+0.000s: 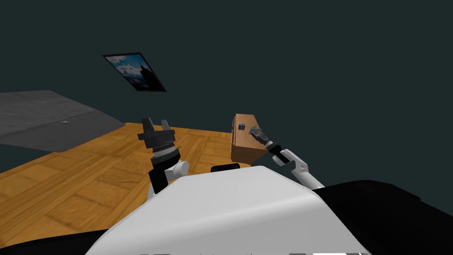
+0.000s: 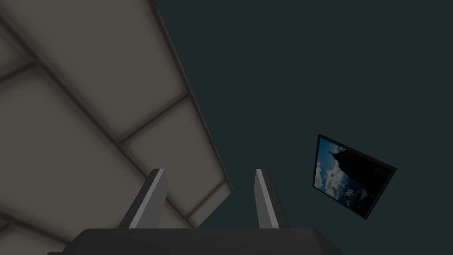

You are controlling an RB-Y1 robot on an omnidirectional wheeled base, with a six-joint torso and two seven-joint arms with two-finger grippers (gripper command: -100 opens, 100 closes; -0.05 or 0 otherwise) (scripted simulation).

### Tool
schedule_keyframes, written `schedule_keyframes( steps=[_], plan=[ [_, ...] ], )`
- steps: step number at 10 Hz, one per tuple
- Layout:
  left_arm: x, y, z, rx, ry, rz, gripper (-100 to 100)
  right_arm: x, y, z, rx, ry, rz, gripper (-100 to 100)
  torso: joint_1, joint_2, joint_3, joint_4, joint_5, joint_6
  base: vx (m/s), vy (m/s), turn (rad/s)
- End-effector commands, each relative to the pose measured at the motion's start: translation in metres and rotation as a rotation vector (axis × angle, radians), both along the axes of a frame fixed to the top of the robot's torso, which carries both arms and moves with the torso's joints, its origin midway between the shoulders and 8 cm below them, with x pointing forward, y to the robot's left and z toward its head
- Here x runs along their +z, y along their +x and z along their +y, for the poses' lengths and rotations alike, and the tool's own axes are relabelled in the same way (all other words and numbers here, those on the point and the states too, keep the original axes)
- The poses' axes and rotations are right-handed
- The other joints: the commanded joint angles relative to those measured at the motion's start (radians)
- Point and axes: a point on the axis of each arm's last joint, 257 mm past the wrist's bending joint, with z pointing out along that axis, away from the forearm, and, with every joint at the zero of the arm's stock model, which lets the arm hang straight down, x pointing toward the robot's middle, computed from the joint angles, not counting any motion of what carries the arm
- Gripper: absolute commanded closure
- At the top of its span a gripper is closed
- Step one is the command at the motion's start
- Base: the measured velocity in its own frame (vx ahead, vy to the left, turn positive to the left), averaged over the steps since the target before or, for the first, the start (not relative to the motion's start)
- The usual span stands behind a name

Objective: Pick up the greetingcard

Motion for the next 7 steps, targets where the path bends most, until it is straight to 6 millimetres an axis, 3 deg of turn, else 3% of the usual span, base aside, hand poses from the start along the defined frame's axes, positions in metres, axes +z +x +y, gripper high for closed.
schedule_keyframes(
  steps=[1, 4, 7],
  plan=[
    [0.0, 0.0, 0.0, 0.0, 0.0, 0.0, 0, -0.016, 0.001, -0.018, -0.002, -0.108, 0.03, -100, 0.0, 0.0, 0.0, 0.0, 0.0, 0.0, 0.005, 0.042, 0.06],
    [0.0, 0.0, 0.0, 0.0, 0.0, 0.0, 0, -0.043, -0.001, -0.054, -0.01, -0.294, 0.088, -100, 0.001, 0.0, 0.0, 0.0, 0.0, 0.0, 0.014, 0.06, 0.065],
    [0.0, 0.0, 0.0, 0.0, 0.0, 0.0, 0, -0.057, -0.004, -0.077, -0.018, -0.39, 0.122, -100, 0.0, 0.0, 0.0, 0.0, 0.0, 0.0, 0.011, 0.038, 0.055]
  ],
)
